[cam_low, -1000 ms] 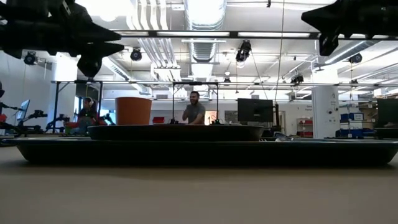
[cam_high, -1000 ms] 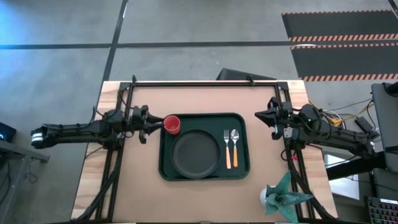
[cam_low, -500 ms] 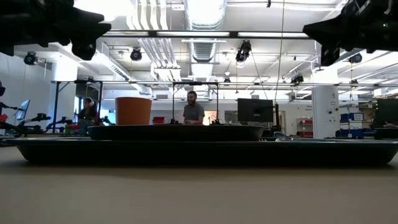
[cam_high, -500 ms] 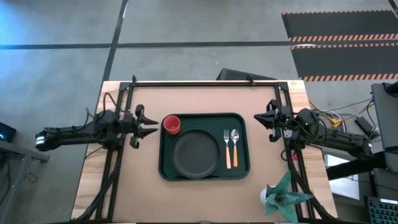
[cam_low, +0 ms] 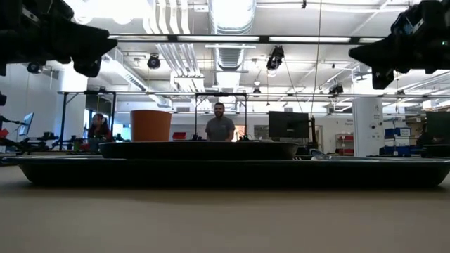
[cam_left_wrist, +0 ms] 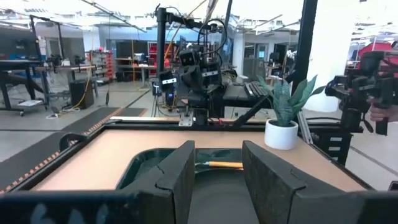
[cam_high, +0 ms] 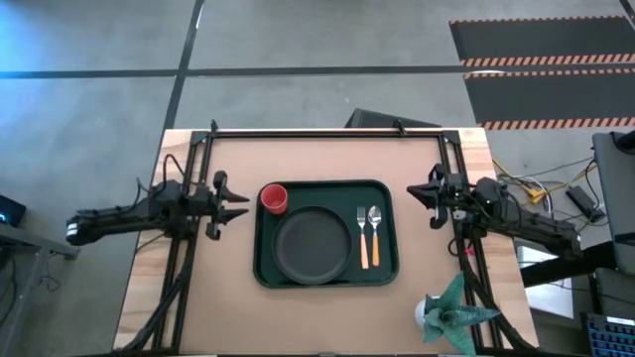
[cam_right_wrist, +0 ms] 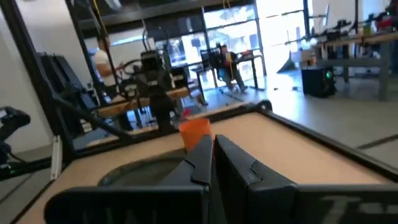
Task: Pick and place plate/cup/fork/spoon on tray
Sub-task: Return to Home Position
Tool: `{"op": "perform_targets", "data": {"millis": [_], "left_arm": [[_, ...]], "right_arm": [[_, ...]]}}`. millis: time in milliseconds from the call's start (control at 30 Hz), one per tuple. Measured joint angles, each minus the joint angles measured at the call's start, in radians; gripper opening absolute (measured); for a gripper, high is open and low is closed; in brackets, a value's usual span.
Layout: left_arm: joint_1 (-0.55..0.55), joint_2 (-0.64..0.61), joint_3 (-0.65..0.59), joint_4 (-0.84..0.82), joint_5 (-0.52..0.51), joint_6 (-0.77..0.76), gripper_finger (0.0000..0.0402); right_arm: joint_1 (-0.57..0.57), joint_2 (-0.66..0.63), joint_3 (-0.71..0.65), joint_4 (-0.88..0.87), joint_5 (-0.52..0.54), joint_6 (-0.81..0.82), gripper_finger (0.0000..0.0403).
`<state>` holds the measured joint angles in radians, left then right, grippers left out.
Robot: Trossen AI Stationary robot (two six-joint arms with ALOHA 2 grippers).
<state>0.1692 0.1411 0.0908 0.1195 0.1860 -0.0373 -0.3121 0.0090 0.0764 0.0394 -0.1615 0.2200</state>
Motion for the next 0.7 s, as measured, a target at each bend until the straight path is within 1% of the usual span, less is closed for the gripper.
{"op": "perform_targets", "data": {"millis": [167,333,500,700], "left_arm": [[0.001,-0.077,-0.056,-0.001,0.0,0.001,0.0116],[0.001,-0.125,-0.082,-0.017,0.0,0.033,0.0116],[0.001,-0.136,-0.082,-0.06,0.0,0.037,0.0116],[0.001,-0.109,-0.083,-0.074,-0.005,0.037,0.0116]], "right_arm": [[0.0,-0.009,-0.044,-0.026,0.002,-0.003,0.0009],[0.0,-0.008,-0.044,-0.052,0.006,-0.034,0.0009],[0.0,-0.008,-0.043,-0.059,0.008,-0.053,0.0009],[0.0,-0.008,-0.043,-0.064,0.008,-0.076,0.0009]]}}
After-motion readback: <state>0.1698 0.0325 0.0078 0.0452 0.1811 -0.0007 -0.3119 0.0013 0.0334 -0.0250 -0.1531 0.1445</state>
